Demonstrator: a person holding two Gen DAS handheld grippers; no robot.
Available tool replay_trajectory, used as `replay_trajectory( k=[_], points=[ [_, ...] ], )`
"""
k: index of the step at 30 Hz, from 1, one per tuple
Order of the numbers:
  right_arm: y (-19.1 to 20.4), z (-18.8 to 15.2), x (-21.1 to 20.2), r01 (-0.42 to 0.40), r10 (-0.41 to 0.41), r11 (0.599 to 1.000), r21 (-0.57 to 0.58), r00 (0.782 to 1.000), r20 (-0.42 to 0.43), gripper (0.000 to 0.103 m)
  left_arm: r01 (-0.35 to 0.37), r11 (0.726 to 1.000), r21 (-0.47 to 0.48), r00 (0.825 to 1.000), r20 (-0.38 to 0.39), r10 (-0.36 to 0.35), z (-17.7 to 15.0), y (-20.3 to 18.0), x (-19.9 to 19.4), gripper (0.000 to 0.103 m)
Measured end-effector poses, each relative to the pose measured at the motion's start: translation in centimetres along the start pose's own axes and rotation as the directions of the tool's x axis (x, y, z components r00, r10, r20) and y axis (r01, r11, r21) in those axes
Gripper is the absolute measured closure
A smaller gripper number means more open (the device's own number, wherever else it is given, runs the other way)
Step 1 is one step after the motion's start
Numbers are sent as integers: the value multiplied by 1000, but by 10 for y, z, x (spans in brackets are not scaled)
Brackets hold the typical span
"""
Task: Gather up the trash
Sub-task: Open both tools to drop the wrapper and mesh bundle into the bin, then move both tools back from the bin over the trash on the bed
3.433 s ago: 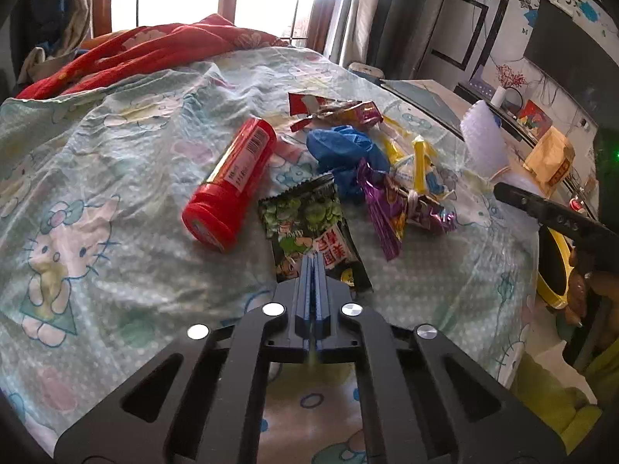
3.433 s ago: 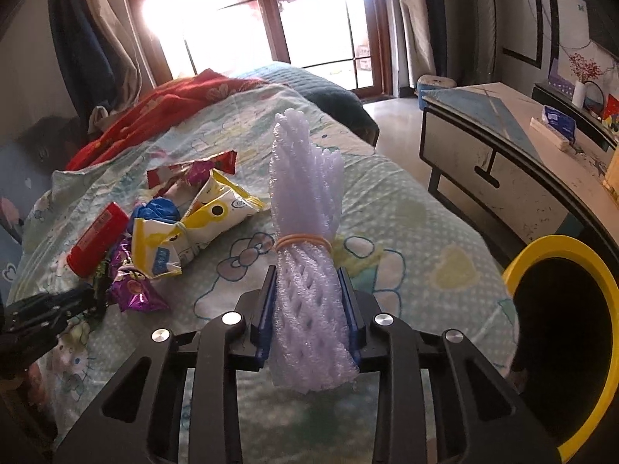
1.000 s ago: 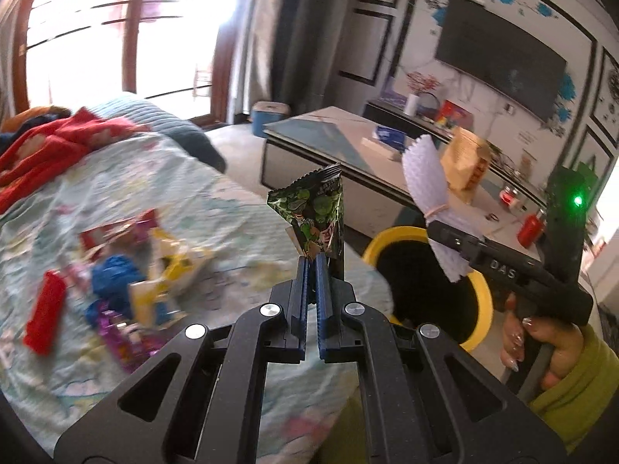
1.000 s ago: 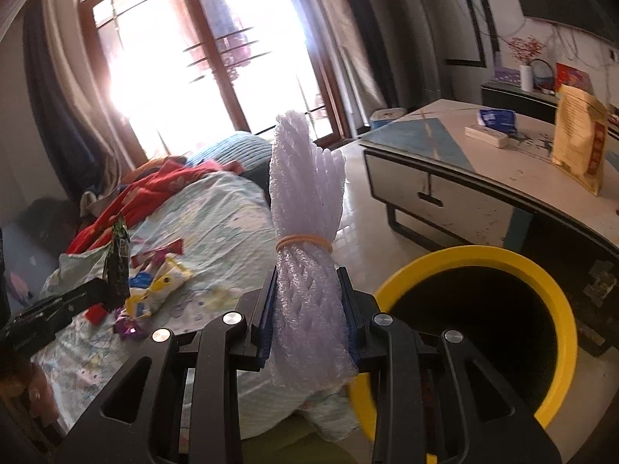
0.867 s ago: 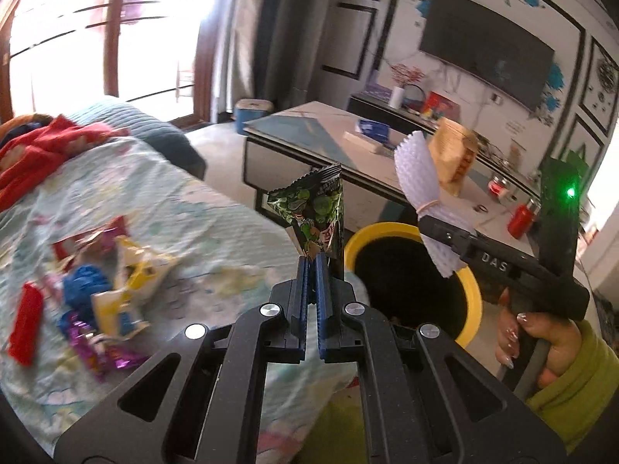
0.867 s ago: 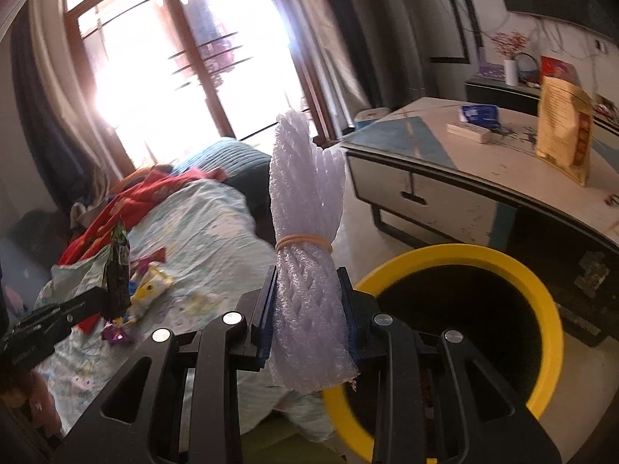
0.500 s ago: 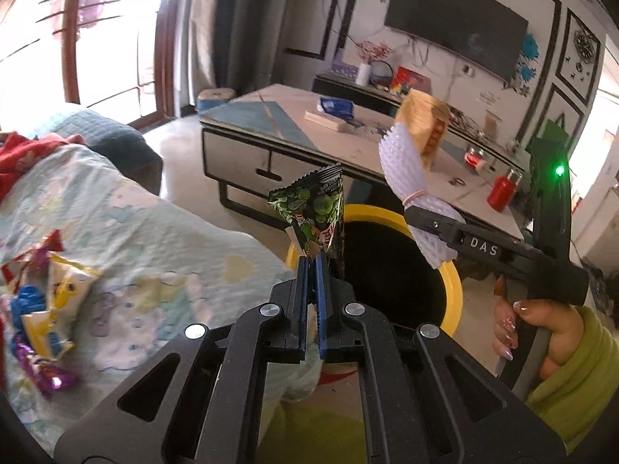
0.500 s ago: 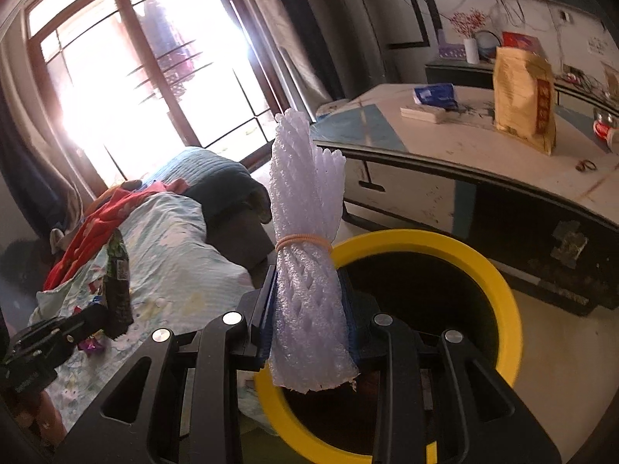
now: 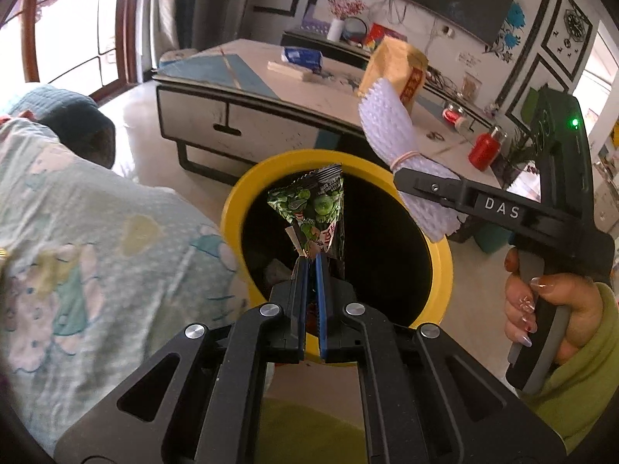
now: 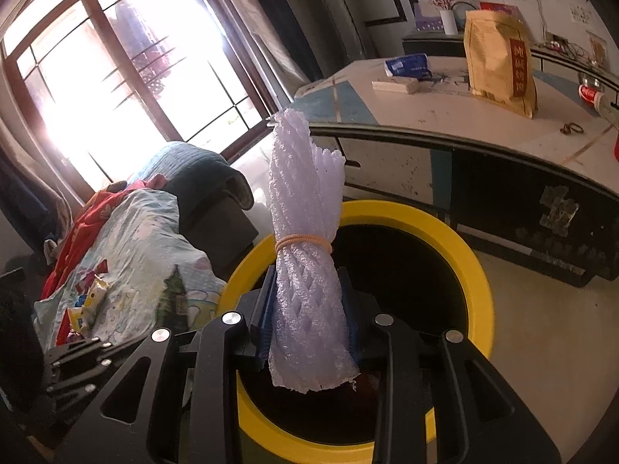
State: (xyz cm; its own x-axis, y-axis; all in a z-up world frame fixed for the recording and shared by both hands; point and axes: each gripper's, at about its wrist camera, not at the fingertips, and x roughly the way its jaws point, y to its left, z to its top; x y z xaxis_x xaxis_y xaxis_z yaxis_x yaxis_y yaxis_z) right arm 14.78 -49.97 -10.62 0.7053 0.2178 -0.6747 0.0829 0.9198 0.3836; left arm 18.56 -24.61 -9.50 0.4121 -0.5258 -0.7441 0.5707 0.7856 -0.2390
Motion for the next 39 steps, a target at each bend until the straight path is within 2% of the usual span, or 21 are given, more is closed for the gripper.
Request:
replay_trajectory(
  k=[5, 7, 9, 11, 12, 17, 19, 23, 30, 34, 39],
  points=[
    [-11, -2, 5, 3, -2, 1000, 31, 999, -32, 69, 21, 1000, 9, 999, -42, -20, 6, -6, 21, 99],
    [-15, -2, 7, 7, -5, 999, 44, 999, -36, 66, 16, 1000, 10, 998, -55, -16, 5, -10, 28, 89],
    [-20, -2, 7, 12, -10, 998, 62, 999, -38, 57, 23, 1000, 6, 998, -65, -22, 6, -9, 32, 87],
    [-25, -2, 7, 20, -17, 997, 77, 999, -33, 52, 19, 1000, 12, 998, -66, -18, 6, -10, 34, 78],
    [-26, -2, 6, 24, -22, 996, 84, 999, -30, 49, 13, 1000, 12, 998, -64, -12, 6, -10, 34, 67],
    [-33, -1, 4, 41, -39, 994, 106, 999, -18, 38, 12, 1000, -13, 999, -39, -13, 6, -6, 28, 40],
    [-34, -1, 4, 48, -46, 993, 111, 999, -16, 35, 17, 999, -27, 1000, -21, -18, 5, -4, 22, 14],
    [-33, 0, 1, 66, -67, 991, 120, 998, 2, 27, 67, 997, -41, 998, 1, -67, 3, -5, 17, 12],
    [-33, 4, -8, 70, -74, 989, 134, 997, 25, 25, 117, 990, -75, 993, -11, -118, -5, -2, 17, 11],
    [-31, 3, -11, 69, -74, 989, 131, 997, 30, 25, 119, 988, -103, 991, -56, -125, -16, 3, 24, 11],
    [-24, 4, -14, 65, -69, 991, 115, 997, 35, 25, 125, 988, -85, 990, -49, -129, -21, 1, 20, 11]
  ],
)
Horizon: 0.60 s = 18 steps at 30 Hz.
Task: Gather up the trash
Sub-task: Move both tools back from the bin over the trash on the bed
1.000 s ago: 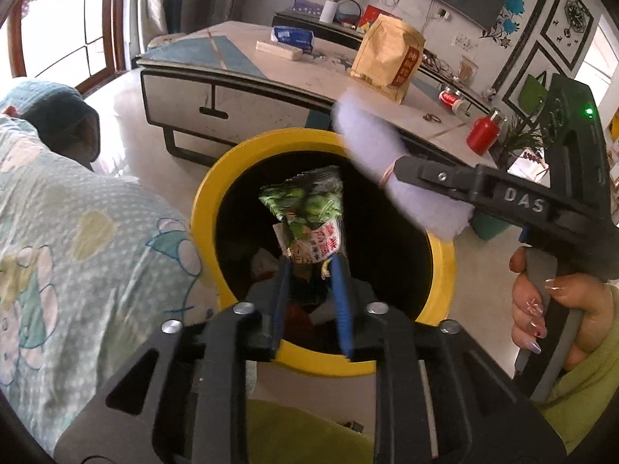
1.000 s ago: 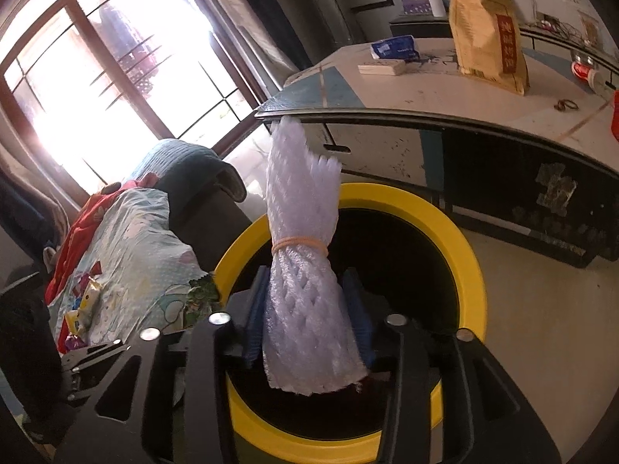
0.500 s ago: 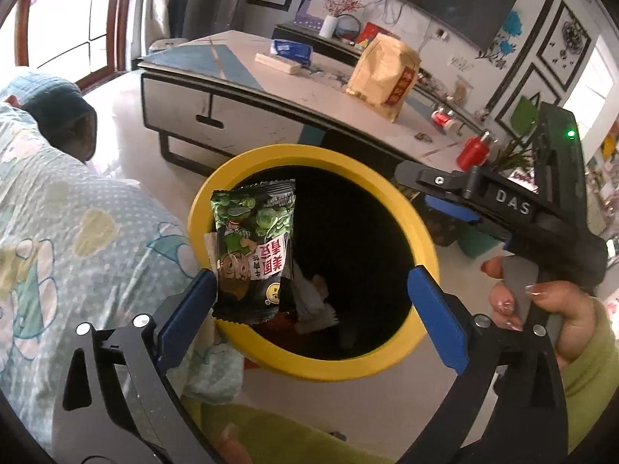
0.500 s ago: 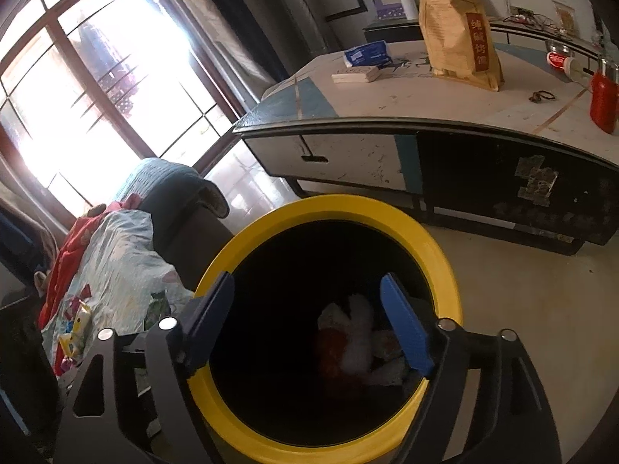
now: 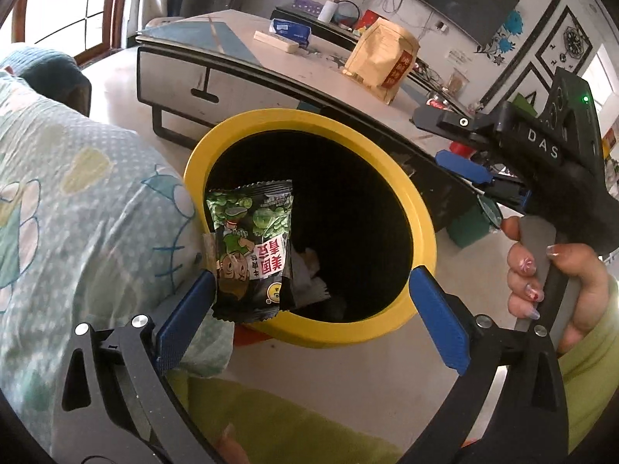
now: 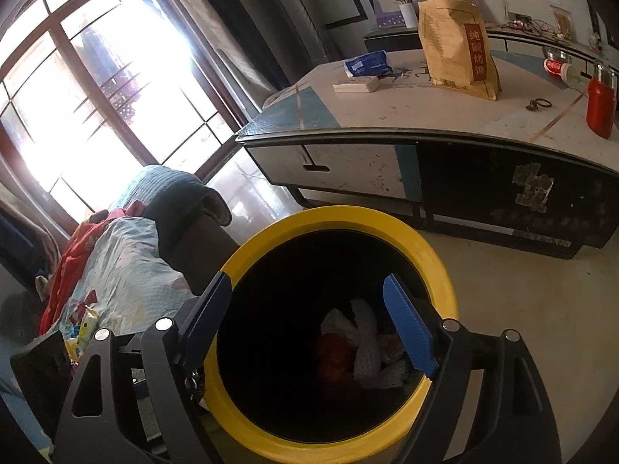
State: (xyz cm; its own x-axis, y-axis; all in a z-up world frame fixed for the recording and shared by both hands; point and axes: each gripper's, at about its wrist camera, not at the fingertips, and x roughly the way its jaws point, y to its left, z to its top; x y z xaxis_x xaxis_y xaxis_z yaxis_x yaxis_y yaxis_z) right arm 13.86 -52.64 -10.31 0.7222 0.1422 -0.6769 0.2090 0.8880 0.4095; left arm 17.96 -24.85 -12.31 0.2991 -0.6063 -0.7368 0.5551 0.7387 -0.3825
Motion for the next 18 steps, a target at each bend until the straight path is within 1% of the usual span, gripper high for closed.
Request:
replay_trajectory(
  k=[2, 10, 11, 13, 17, 18],
  points=[
    [5, 0, -3, -7, 7, 1000, -16, 1000, 3, 25, 23, 1000, -7, 999, 27, -23, 1, 1, -9, 11],
    [34, 0, -13, -35, 36, 995, -90, 999, 12, 25, 41, 999, -17, 993, 113, -39, 4, 6, -44, 11],
    [38, 0, -15, -30, 32, 994, -103, 999, 20, 25, 54, 998, -23, 990, 132, -51, 6, 7, -49, 11],
    [41, 2, -18, -27, 31, 993, -113, 999, 28, 25, 57, 998, -24, 988, 146, -53, 9, 7, -54, 11],
    [42, 7, -28, -13, 18, 995, -103, 999, 50, 25, 59, 998, -37, 978, 201, -51, 13, 9, -72, 11],
    [43, 8, -31, -12, 18, 995, -102, 998, 56, 25, 51, 998, -44, 975, 216, -41, 14, 11, -79, 11]
  ],
)
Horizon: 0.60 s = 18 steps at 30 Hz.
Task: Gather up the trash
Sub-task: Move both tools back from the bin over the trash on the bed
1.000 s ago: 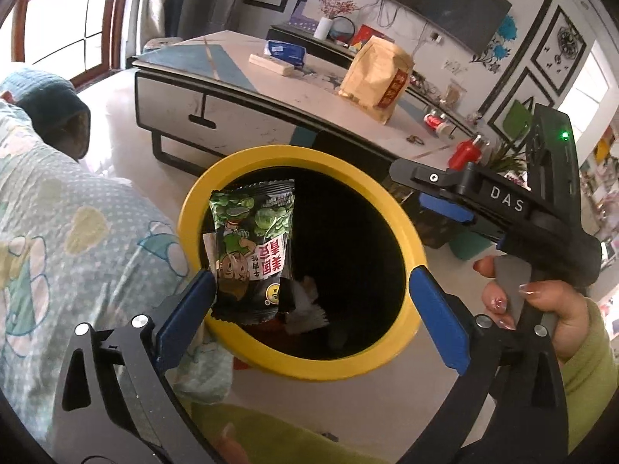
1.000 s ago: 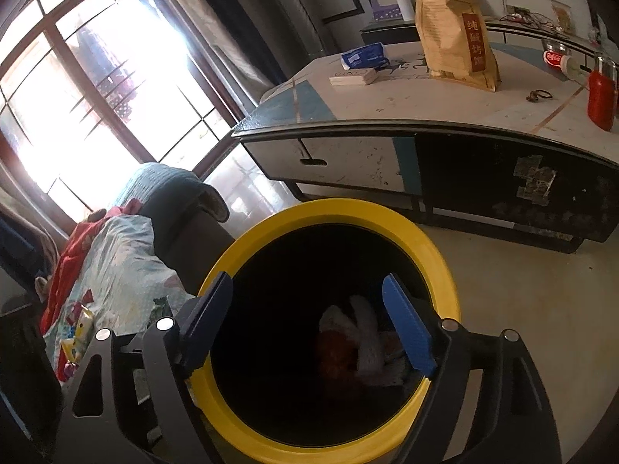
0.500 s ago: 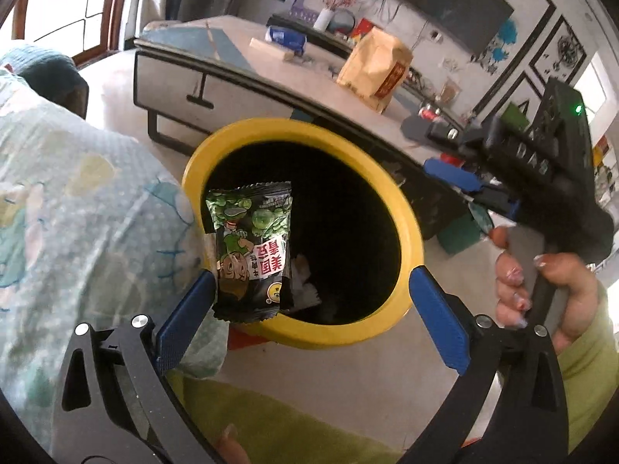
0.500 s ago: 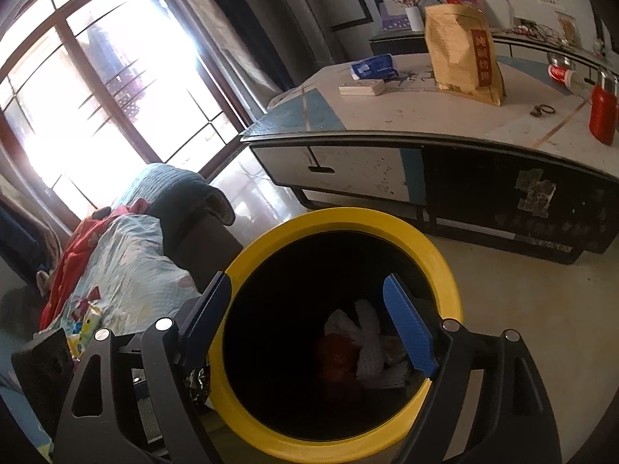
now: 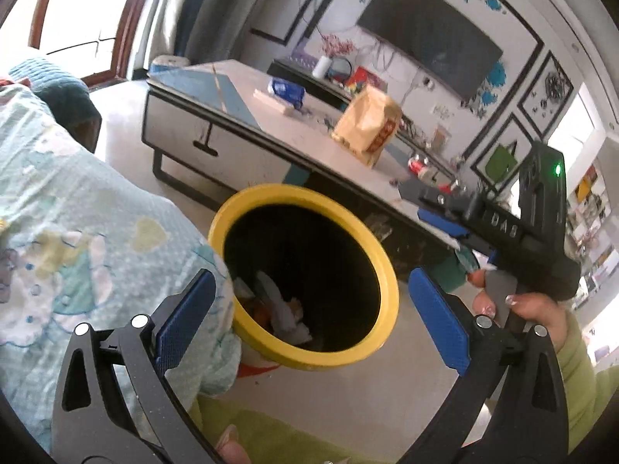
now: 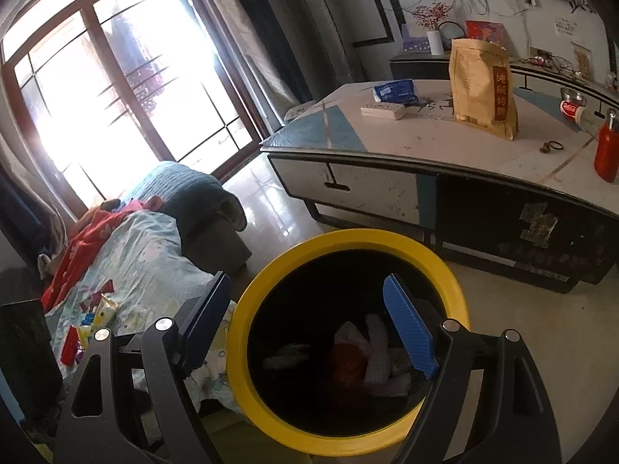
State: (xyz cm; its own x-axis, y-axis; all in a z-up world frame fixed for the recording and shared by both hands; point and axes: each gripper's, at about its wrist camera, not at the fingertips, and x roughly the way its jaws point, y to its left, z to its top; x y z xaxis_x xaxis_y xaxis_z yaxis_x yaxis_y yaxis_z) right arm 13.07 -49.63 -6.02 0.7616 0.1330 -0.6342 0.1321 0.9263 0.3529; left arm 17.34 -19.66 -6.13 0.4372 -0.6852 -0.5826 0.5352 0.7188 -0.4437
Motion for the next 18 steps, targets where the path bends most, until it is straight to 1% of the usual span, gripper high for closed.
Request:
replay_trajectory(
  k=[4, 5, 7, 9, 14, 16, 17, 18],
  points=[
    [9, 3, -8, -5, 5, 1000, -25, 1000, 21, 25, -46, 999, 2, 997, 65, 45, 7, 6, -27, 11],
    [12, 4, -10, -10, 11, 999, -31, 1000, 24, 25, -73, 997, 4, 994, 87, 72, 9, 9, -38, 11],
    [20, 5, -12, -21, 23, 999, -49, 999, 33, 25, -103, 995, 4, 988, 115, 101, 9, 15, -52, 11],
    [33, 4, -14, -36, 39, 996, -78, 999, 37, 25, -143, 990, -9, 979, 147, 143, 11, 24, -69, 11],
    [73, 1, -15, -86, 92, 984, -156, 995, 30, 24, -234, 971, -56, 948, 210, 241, 11, 45, -107, 11],
    [92, -2, -14, -113, 119, 975, -191, 993, 20, 24, -274, 959, -71, 930, 233, 283, 9, 54, -122, 11],
    [99, -3, -14, -123, 128, 971, -204, 992, 15, 24, -286, 955, -74, 925, 239, 295, 10, 57, -127, 11],
    [111, -5, -13, -138, 143, 965, -225, 990, 7, 24, -308, 948, -81, 914, 251, 318, 10, 63, -136, 11]
  ],
)
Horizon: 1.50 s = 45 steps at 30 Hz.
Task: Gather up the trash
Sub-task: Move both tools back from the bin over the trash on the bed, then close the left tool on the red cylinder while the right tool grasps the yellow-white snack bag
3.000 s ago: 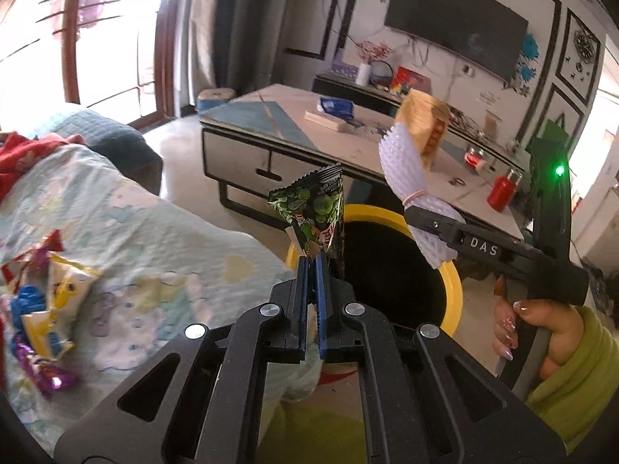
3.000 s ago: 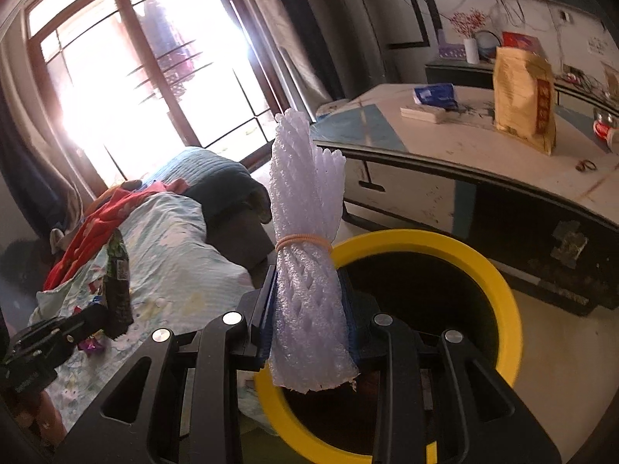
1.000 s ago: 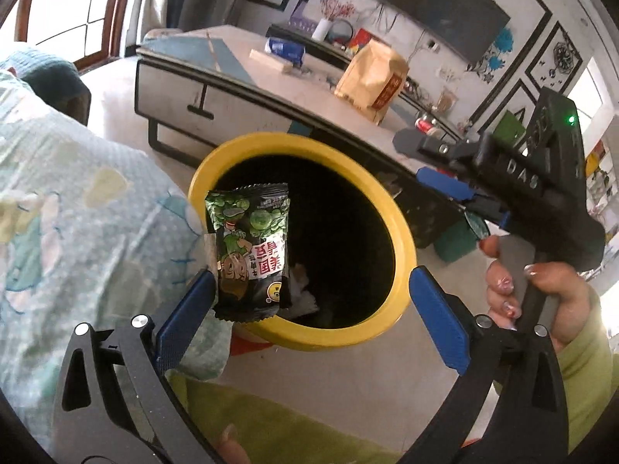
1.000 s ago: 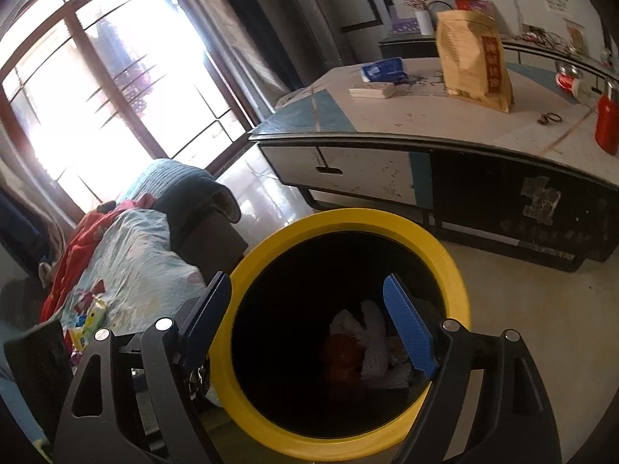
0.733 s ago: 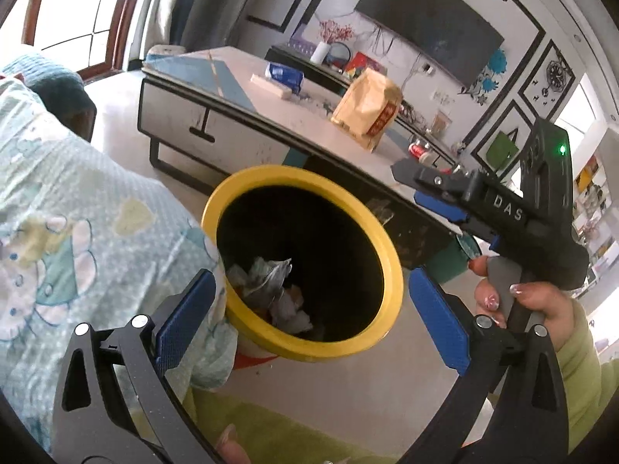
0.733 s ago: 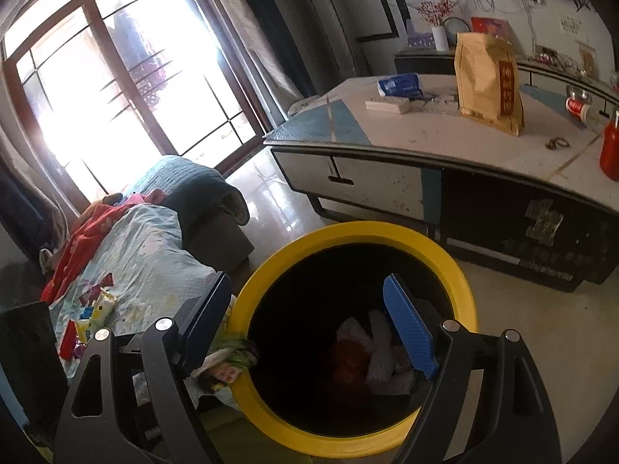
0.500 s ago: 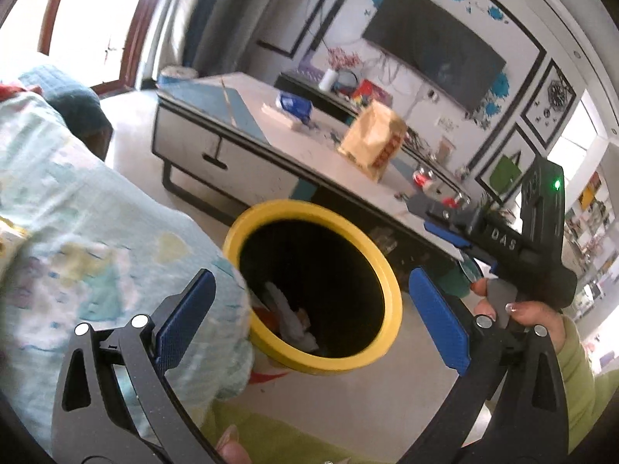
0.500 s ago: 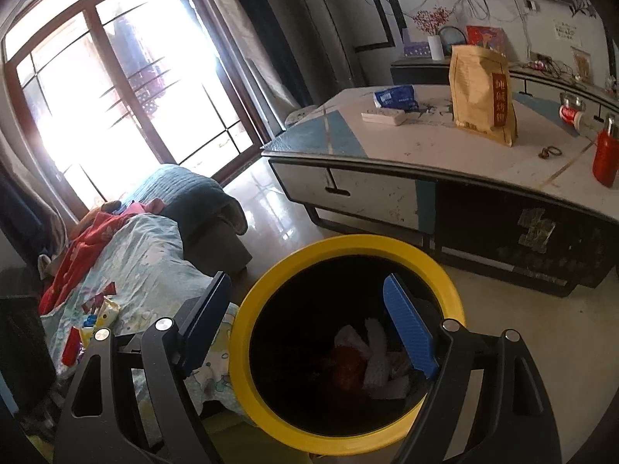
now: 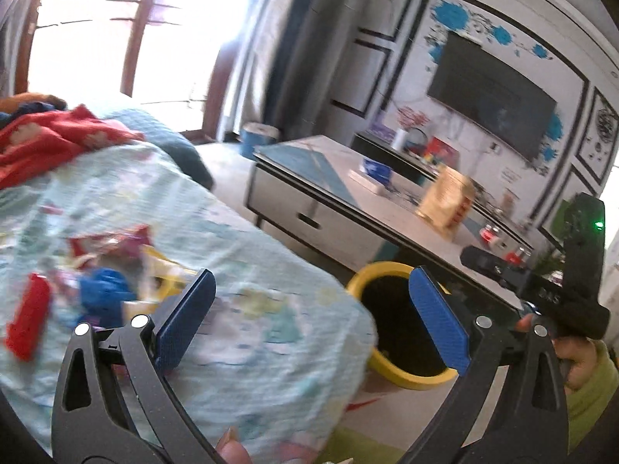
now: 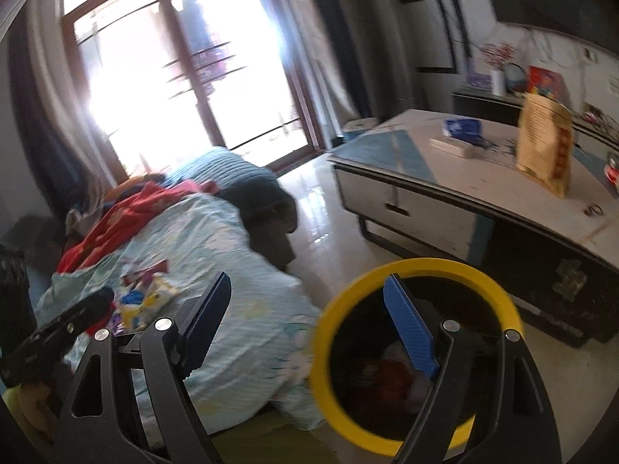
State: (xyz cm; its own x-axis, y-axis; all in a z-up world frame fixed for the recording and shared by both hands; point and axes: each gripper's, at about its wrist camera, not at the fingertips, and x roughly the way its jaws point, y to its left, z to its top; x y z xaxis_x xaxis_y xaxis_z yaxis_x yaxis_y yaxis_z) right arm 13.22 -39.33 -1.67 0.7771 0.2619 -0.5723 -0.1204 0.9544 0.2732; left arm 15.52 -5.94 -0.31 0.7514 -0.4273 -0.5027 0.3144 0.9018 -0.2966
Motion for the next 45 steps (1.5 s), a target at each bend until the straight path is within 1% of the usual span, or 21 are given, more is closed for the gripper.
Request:
replay_trajectory(
  k=[3, 7, 10, 13, 18, 23, 28, 34, 37, 39, 42, 45],
  points=[
    [29, 0, 6, -41, 40, 998, -45, 999, -15, 24, -49, 999, -9, 999, 22, 49, 2, 17, -13, 11],
    [71, -4, 16, -101, 96, 988, -118, 994, -47, 24, -107, 993, -44, 993, 44, 109, 3, 44, -28, 11],
    [101, -8, 24, -145, 134, 975, -167, 988, -73, 23, -153, 985, -77, 986, 60, 158, 2, 67, -42, 11],
    [122, -12, 31, -175, 158, 965, -195, 982, -99, 23, -185, 978, -98, 979, 68, 192, 0, 82, -50, 11],
    [157, -22, 43, -211, 180, 947, -244, 973, -142, 23, -247, 954, -168, 961, 81, 263, -2, 119, -67, 11],
    [187, -31, 62, -242, 194, 931, -272, 962, -194, 23, -291, 926, -241, 945, 78, 317, -6, 151, -81, 11],
    [212, -37, 82, -250, 186, 920, -301, 956, -227, 23, -351, 898, -264, 925, 52, 377, -12, 175, -87, 11],
    [228, -43, 103, -249, 172, 920, -303, 951, -259, 23, -398, 867, -300, 909, 1, 418, -23, 201, -86, 11],
    [236, -47, 116, -244, 161, 922, -302, 948, -276, 23, -407, 858, -313, 907, -30, 419, -29, 212, -82, 11],
    [241, -49, 127, -240, 154, 926, -291, 945, -289, 23, -404, 856, -322, 911, -53, 410, -34, 219, -79, 12],
    [244, -51, 141, -227, 145, 939, -256, 941, -305, 23, -396, 861, -319, 916, -77, 394, -38, 224, -73, 23],
    [244, -51, 155, -207, 133, 954, -215, 939, -316, 23, -382, 869, -314, 923, -94, 372, -41, 226, -66, 30]
  ],
)
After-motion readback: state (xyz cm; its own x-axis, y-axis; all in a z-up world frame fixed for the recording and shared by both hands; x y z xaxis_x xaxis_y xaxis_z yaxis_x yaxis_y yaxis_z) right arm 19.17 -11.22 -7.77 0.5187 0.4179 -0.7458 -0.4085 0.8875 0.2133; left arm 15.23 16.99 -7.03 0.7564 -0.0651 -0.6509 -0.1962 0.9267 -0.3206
